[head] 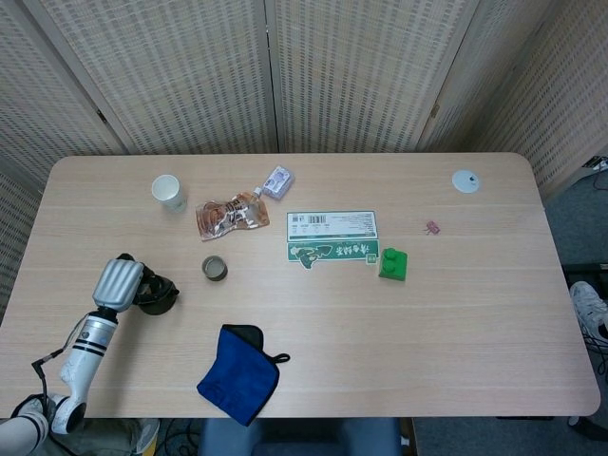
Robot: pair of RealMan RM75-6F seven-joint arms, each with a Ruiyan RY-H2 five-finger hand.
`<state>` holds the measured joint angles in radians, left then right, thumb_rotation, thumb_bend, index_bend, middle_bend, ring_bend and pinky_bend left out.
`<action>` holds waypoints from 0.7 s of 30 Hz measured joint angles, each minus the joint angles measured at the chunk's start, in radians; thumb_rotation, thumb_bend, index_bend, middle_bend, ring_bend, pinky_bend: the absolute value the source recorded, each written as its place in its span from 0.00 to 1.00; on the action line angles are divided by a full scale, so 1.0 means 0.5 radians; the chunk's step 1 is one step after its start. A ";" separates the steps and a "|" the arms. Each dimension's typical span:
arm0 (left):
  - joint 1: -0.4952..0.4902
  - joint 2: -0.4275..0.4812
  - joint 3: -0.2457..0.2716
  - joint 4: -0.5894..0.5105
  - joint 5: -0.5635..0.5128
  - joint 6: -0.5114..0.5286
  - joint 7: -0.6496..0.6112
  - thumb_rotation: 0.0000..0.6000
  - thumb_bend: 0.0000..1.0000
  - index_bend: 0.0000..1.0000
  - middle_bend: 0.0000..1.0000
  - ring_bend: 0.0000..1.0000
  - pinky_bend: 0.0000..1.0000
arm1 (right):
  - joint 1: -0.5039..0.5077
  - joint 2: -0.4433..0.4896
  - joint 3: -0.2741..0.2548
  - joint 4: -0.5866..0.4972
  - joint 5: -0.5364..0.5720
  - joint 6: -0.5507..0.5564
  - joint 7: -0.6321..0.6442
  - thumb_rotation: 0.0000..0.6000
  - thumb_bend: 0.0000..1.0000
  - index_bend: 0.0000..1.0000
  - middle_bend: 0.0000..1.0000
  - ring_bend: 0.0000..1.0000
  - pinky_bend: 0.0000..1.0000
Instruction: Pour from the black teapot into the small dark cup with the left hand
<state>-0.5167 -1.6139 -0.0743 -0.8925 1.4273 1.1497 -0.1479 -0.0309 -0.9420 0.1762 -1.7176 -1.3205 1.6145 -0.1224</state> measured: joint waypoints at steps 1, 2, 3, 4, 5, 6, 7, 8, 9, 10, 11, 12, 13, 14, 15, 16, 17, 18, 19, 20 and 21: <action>0.001 -0.004 0.002 0.008 0.002 -0.001 -0.001 0.38 0.29 0.99 1.00 0.87 0.35 | 0.000 0.000 0.000 0.000 0.000 0.000 0.000 1.00 0.17 0.19 0.22 0.16 0.18; 0.002 -0.010 0.004 0.016 0.005 -0.003 -0.002 0.38 0.29 0.99 1.00 0.87 0.35 | 0.000 0.000 -0.001 0.000 0.001 0.000 -0.001 1.00 0.17 0.19 0.22 0.16 0.18; 0.003 -0.013 0.006 0.022 0.008 -0.004 -0.003 0.38 0.29 0.99 1.00 0.87 0.35 | 0.000 -0.001 -0.001 0.000 0.001 -0.001 -0.001 1.00 0.17 0.19 0.22 0.16 0.18; 0.004 -0.016 0.008 0.027 0.010 -0.005 -0.004 0.38 0.29 0.98 1.00 0.87 0.35 | 0.000 -0.001 -0.001 0.000 0.001 -0.001 -0.002 1.00 0.17 0.19 0.22 0.16 0.18; 0.006 -0.020 0.012 0.033 0.014 -0.007 -0.003 0.38 0.29 0.98 1.00 0.86 0.35 | 0.000 -0.001 -0.002 -0.001 0.001 -0.002 -0.002 1.00 0.17 0.19 0.22 0.16 0.18; 0.008 -0.021 0.014 0.035 0.015 -0.009 -0.001 0.37 0.29 0.96 1.00 0.85 0.34 | 0.000 -0.001 -0.002 -0.001 0.002 -0.002 -0.003 1.00 0.17 0.19 0.22 0.16 0.18; 0.010 -0.021 0.015 0.035 0.016 -0.009 0.001 0.35 0.28 0.95 0.99 0.83 0.34 | 0.000 -0.001 -0.002 -0.002 0.001 -0.002 -0.004 1.00 0.17 0.19 0.22 0.16 0.18; 0.012 -0.020 0.015 0.035 0.016 -0.009 0.006 0.31 0.28 0.93 0.97 0.82 0.33 | 0.001 -0.001 -0.002 -0.002 0.001 -0.002 -0.004 1.00 0.17 0.19 0.22 0.16 0.18; 0.014 -0.019 0.015 0.032 0.015 -0.008 0.012 0.26 0.27 0.92 0.95 0.80 0.32 | 0.001 -0.002 -0.002 -0.003 0.001 -0.002 -0.004 1.00 0.17 0.19 0.22 0.16 0.18; 0.016 -0.016 0.013 0.026 0.014 -0.006 0.016 0.21 0.26 0.89 0.93 0.78 0.32 | 0.001 -0.002 -0.001 -0.003 0.001 -0.002 -0.005 1.00 0.17 0.19 0.22 0.16 0.18; 0.019 -0.012 0.011 0.016 0.012 -0.004 0.022 0.19 0.25 0.88 0.92 0.76 0.31 | 0.001 -0.002 -0.001 -0.003 0.001 -0.002 -0.005 1.00 0.17 0.19 0.22 0.16 0.18; 0.021 -0.008 0.010 0.007 0.010 -0.002 0.027 0.17 0.25 0.87 0.90 0.75 0.31 | 0.002 -0.003 -0.001 -0.002 0.002 -0.003 -0.005 1.00 0.17 0.19 0.22 0.16 0.18; 0.024 -0.003 0.009 -0.003 0.008 -0.001 0.033 0.15 0.25 0.85 0.88 0.73 0.30 | 0.002 -0.003 -0.001 -0.002 0.002 -0.003 -0.006 1.00 0.17 0.19 0.22 0.16 0.18; 0.027 0.005 0.007 -0.018 0.005 -0.001 0.042 0.14 0.24 0.83 0.86 0.71 0.30 | 0.003 -0.004 -0.001 -0.002 0.003 -0.005 -0.006 1.00 0.17 0.19 0.22 0.16 0.18; 0.029 0.011 0.006 -0.029 0.002 -0.003 0.050 0.12 0.24 0.82 0.84 0.69 0.29 | 0.004 -0.004 -0.001 -0.002 0.003 -0.005 -0.006 1.00 0.17 0.19 0.22 0.16 0.18; 0.031 0.017 0.006 -0.041 -0.001 -0.005 0.057 0.11 0.23 0.80 0.82 0.67 0.29 | 0.004 -0.004 -0.001 -0.002 0.002 -0.005 -0.006 1.00 0.17 0.19 0.22 0.16 0.18; 0.034 0.026 0.005 -0.058 -0.005 -0.008 0.066 0.09 0.23 0.79 0.81 0.66 0.29 | 0.004 -0.005 -0.001 -0.002 0.000 -0.004 -0.006 1.00 0.17 0.19 0.22 0.16 0.18; 0.036 0.033 0.005 -0.071 -0.007 -0.009 0.071 0.07 0.22 0.77 0.79 0.64 0.28 | 0.004 -0.005 -0.002 -0.002 -0.001 -0.004 -0.006 1.00 0.17 0.19 0.22 0.16 0.18; 0.039 0.040 0.004 -0.085 -0.008 -0.010 0.076 0.07 0.22 0.76 0.78 0.62 0.28 | 0.004 -0.005 -0.002 -0.002 -0.003 -0.003 -0.006 1.00 0.17 0.19 0.22 0.16 0.18; 0.042 0.048 0.003 -0.103 -0.010 -0.008 0.081 0.06 0.21 0.75 0.77 0.61 0.28 | 0.004 -0.005 -0.002 -0.002 -0.003 -0.003 -0.006 1.00 0.17 0.19 0.22 0.16 0.18; 0.044 0.055 0.002 -0.117 -0.010 -0.006 0.084 0.06 0.21 0.73 0.75 0.60 0.28 | 0.004 -0.005 -0.002 -0.002 -0.004 -0.003 -0.005 1.00 0.17 0.19 0.22 0.16 0.18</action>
<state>-0.4946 -1.5863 -0.0735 -0.9509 1.4220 1.1470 -0.1060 -0.0287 -0.9447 0.1753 -1.7184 -1.3222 1.6132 -0.1251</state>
